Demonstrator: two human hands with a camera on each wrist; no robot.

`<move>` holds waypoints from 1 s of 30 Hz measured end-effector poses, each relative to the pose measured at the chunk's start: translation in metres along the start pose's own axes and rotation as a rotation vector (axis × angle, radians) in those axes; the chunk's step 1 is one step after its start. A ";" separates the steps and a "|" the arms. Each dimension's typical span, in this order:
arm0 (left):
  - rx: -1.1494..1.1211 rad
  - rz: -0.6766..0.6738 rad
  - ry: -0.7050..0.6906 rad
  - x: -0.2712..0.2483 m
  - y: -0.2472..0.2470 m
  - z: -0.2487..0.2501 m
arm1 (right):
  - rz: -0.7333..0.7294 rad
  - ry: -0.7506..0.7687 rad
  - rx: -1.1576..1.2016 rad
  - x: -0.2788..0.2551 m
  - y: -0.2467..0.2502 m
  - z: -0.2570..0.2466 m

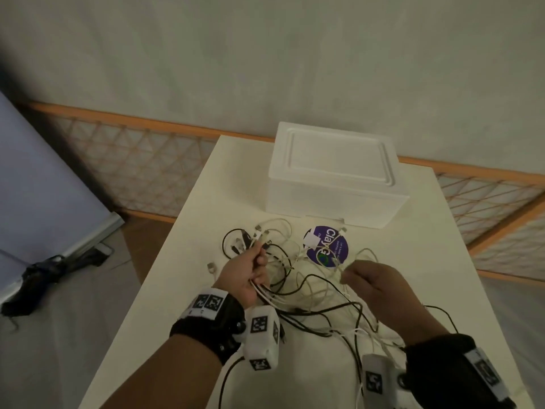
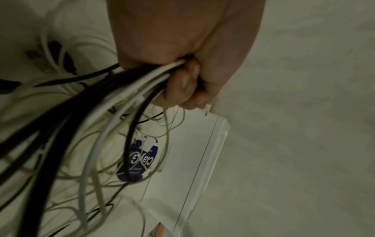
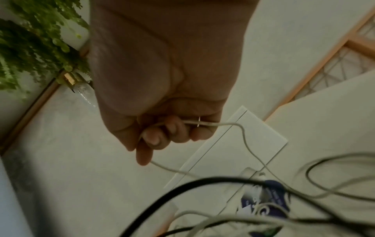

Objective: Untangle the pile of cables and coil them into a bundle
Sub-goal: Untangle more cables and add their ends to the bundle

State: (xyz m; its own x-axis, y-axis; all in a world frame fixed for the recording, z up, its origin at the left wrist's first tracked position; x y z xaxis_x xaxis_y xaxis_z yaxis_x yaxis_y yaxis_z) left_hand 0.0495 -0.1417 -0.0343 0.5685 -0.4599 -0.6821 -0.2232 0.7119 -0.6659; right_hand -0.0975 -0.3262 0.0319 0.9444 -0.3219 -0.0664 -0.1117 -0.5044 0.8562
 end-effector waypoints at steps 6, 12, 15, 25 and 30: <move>0.008 -0.115 -0.060 -0.010 -0.001 -0.010 | -0.088 0.229 -0.067 0.010 -0.028 -0.034; 0.116 -0.143 -0.040 -0.022 0.000 -0.011 | -0.143 0.352 -0.170 0.007 -0.055 -0.054; 0.065 -0.077 -0.076 -0.025 0.001 -0.007 | -0.215 0.356 -0.251 0.003 -0.056 -0.055; 0.017 0.070 -0.097 -0.040 0.056 0.013 | 0.093 -0.248 -0.536 -0.026 0.025 0.036; 0.058 0.034 -0.003 -0.053 0.046 -0.014 | 0.202 0.106 -0.427 -0.027 0.004 -0.011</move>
State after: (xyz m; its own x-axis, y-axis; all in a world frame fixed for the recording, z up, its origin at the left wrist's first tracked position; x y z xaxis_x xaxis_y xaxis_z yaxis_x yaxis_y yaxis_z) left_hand -0.0019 -0.0915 -0.0328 0.5633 -0.4333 -0.7035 -0.1967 0.7566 -0.6235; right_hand -0.1202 -0.3106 0.0430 0.9456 -0.2851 0.1566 -0.1804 -0.0591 0.9818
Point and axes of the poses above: each hand's wrist, its own x-axis towards the middle knuckle, its own y-axis out of the back of the hand, z = x × y, the point moved 2 cm from there along x, towards the middle knuckle, and after that the axes turned 15 degrees about -x, right-handed, at the moved point
